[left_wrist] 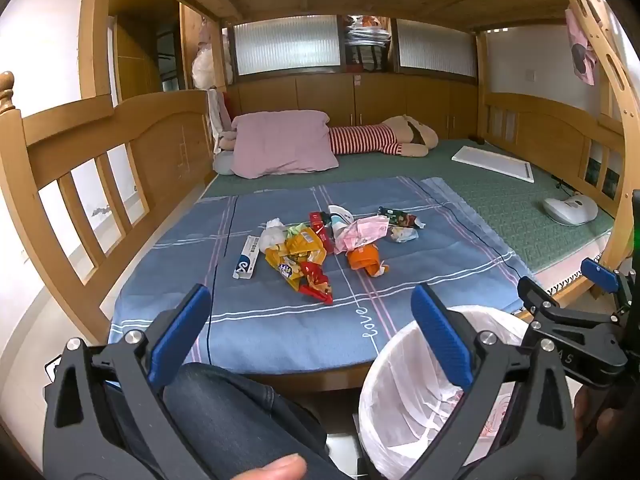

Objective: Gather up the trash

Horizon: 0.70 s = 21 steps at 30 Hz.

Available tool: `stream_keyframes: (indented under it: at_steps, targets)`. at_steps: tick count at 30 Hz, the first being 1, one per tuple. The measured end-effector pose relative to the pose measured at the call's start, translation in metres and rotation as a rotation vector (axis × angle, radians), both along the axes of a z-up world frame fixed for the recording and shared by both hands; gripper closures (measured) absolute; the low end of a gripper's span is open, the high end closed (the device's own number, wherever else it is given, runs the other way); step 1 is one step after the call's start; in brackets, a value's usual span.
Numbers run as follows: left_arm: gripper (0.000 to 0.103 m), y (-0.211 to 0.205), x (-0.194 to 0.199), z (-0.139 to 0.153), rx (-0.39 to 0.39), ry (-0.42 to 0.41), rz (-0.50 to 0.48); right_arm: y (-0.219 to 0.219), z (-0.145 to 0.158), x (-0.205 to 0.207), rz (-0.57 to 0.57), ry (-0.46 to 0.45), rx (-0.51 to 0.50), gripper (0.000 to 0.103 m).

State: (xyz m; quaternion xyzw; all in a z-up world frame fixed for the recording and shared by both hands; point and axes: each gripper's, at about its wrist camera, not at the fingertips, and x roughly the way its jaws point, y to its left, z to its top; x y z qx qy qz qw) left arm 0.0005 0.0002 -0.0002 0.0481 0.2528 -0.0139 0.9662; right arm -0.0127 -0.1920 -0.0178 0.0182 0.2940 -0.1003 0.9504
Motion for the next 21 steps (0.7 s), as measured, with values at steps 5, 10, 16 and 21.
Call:
stream_keyframes:
  at_steps: [5,10,16,21]
  targets:
    - [0.003,0.0001,0.0,-0.0003,0.001,0.001,0.0,0.0001,0.0002,-0.0003,0.0,-0.001,0.0,0.003]
    - [0.003,0.0016,-0.0015,-0.0002,0.002,0.001,0.0,-0.0017,0.0,0.0001,0.0,0.003,0.001,0.003]
    - [0.003,0.0005,0.0002,-0.001,0.003,0.008,-0.001,0.0035,0.0014,-0.0016,0.001,0.004,0.0,0.003]
    - [0.003,0.0003,-0.0024,-0.0016,0.004,0.01,0.0,0.0039,-0.0005,0.0008,0.001,0.006,-0.001,0.003]
